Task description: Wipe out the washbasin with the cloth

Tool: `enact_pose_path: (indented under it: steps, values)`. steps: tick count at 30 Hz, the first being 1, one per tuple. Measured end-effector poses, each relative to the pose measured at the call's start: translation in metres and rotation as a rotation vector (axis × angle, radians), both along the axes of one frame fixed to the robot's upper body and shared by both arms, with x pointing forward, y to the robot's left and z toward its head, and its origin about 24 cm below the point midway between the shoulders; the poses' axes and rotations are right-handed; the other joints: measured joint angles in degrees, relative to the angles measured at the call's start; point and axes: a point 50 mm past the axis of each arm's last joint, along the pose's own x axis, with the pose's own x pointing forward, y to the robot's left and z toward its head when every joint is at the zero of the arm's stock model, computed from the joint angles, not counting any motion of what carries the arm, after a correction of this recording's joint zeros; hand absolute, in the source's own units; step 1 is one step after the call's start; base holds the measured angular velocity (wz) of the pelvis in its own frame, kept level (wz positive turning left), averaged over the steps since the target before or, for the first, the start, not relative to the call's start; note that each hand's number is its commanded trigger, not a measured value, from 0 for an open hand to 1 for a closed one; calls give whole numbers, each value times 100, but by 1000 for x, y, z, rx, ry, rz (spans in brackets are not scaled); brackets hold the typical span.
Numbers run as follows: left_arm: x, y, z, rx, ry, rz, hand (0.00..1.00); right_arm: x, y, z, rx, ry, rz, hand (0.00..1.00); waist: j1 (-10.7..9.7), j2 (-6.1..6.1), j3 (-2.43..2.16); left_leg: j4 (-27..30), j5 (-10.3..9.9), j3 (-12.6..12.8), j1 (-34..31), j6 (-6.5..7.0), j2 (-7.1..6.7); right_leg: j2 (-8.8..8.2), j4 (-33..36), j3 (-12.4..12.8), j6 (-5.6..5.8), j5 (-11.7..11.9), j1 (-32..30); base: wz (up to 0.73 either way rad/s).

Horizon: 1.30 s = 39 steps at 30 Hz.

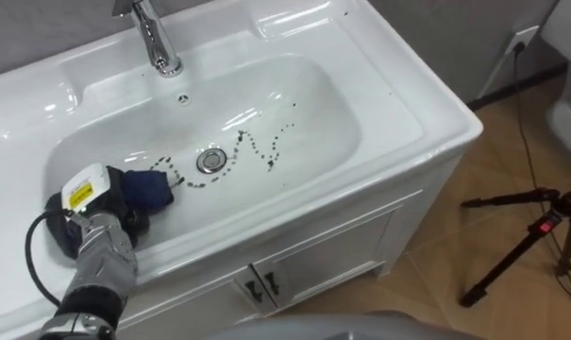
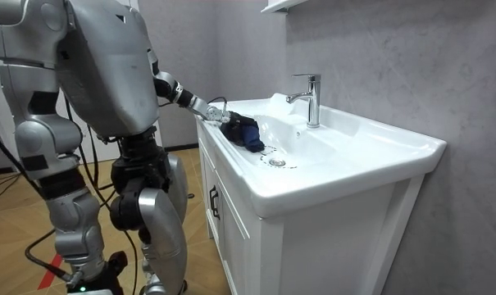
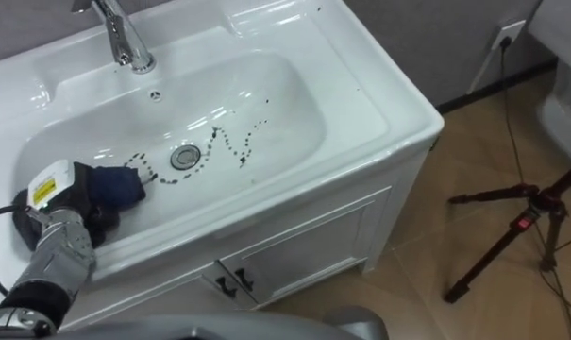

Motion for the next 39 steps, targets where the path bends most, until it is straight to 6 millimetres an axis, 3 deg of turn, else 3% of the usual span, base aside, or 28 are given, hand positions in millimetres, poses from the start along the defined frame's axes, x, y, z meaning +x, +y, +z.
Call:
enact_pose_path:
  steps: [12,21,26,31,39]
  values:
    - [-2,11,1,17,6,41,100,-9,-1,1,14,51,-71,0,-24,-179,-46,-63,-46,-8,137,-77,32,104,157,218,-18,-60,-13,-6]
    - [3,3,-2,-141,-76,154,100,-6,1,0,8,45,-77,0,-17,-148,-40,-140,-96,-6,53,-83,40,118,166,203,-6,-43,-127,-2]
    - [4,3,0,-171,-133,176,100,15,1,0,-33,-18,-96,0,1,-90,-46,-57,-91,-4,-272,-86,27,70,286,149,-43,-22,-475,-2]
    - [5,13,6,-148,-189,192,100,34,6,-2,-65,-73,-105,0,12,-92,-50,160,-63,21,-702,-101,-15,-3,534,209,-82,-72,-945,-7]
    - [1,25,12,-54,-257,229,100,29,6,-2,-122,-73,-204,0,9,-110,-55,297,24,10,-1047,-140,-52,-21,582,329,-123,-84,-1298,-6]
